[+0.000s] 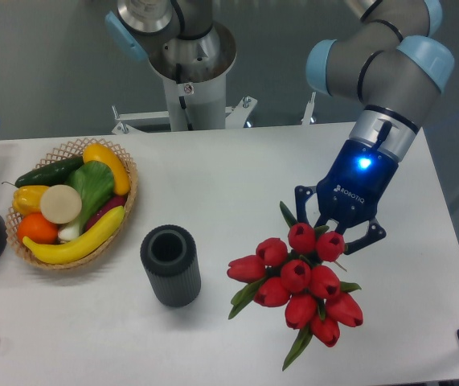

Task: Insert the flowers into the vase
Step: 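Hold the red tulip bunch in the gripper and begin lifting it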

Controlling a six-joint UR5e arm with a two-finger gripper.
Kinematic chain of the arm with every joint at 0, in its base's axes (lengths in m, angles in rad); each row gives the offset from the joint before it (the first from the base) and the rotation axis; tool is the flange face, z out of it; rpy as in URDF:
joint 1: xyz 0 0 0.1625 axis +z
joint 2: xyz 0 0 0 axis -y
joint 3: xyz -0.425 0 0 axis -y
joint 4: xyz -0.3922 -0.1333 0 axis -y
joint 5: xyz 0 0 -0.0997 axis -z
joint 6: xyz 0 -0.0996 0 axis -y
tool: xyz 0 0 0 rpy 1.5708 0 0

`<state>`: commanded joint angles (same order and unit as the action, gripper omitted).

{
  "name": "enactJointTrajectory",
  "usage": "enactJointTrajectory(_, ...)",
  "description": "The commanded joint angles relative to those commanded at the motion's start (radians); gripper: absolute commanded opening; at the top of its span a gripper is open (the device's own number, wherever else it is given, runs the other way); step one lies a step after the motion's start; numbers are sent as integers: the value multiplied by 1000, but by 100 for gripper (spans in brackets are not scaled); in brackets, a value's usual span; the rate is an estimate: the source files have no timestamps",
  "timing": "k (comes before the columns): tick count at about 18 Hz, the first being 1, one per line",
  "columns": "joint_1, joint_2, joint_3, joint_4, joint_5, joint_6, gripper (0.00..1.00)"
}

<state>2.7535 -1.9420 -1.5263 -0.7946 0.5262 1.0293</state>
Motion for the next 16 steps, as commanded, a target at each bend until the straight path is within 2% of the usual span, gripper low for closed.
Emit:
enactJointTrajectory(13, -38, 2, -5, 2, 0, 5, 13)
enactJointTrajectory(16, -55, -11, -6, 15, -58, 12, 13)
